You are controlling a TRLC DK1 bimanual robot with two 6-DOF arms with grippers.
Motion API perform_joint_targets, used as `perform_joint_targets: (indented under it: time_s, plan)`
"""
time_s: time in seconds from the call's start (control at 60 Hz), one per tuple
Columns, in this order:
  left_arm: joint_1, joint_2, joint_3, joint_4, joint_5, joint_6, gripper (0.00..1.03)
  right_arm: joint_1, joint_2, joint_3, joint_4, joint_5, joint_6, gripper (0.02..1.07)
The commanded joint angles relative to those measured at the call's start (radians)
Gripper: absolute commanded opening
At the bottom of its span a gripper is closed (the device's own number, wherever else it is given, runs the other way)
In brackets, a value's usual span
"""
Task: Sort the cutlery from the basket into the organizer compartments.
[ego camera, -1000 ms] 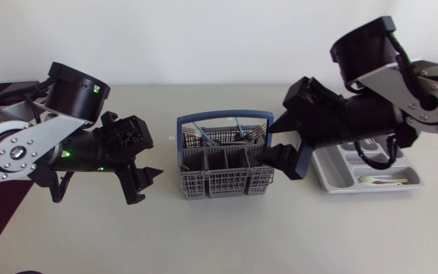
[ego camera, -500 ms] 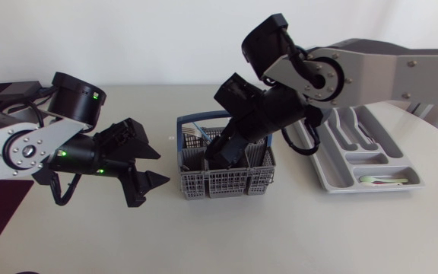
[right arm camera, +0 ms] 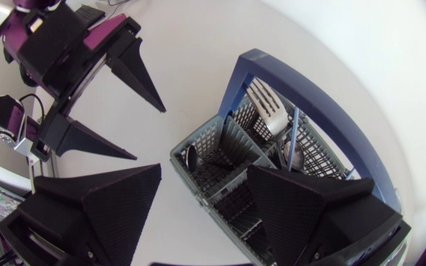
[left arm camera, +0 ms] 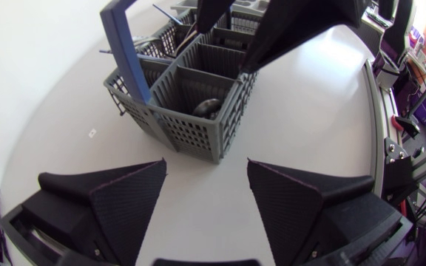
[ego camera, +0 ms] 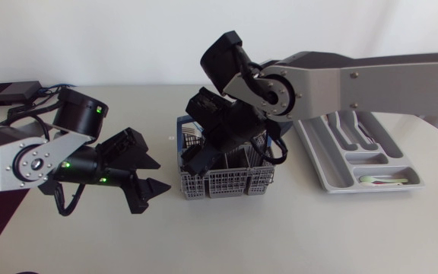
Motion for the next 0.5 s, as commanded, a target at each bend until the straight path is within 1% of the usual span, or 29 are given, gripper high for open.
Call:
perform_joint_targets:
  time_s: [0.0, 0.067, 0.15, 0.233, 0.483]
  plan:
    - [0.020, -0.021, -0.052, 0.030, 0.024, -0.032, 0.76, 0.012, 0.021, 0.016, 0.011, 0.013, 0.042, 0.75]
    - [0.031, -0.023, -0.058, 0.042, 0.036, -0.037, 0.76, 0.012, 0.023, 0.010, 0.025, 0.014, 0.050, 0.70]
    - [0.049, -0.026, -0.060, 0.049, 0.065, -0.037, 0.76, 0.018, 0.034, 0.011, 0.036, 0.040, 0.053, 0.64]
    - [0.060, -0.026, -0.063, 0.064, 0.079, -0.037, 0.76, 0.021, 0.044, 0.017, 0.042, 0.050, 0.053, 0.64]
    - [0.060, -0.011, -0.072, 0.101, 0.093, -0.049, 0.76, 0.044, 0.075, 0.019, 0.066, 0.077, 0.061, 0.64]
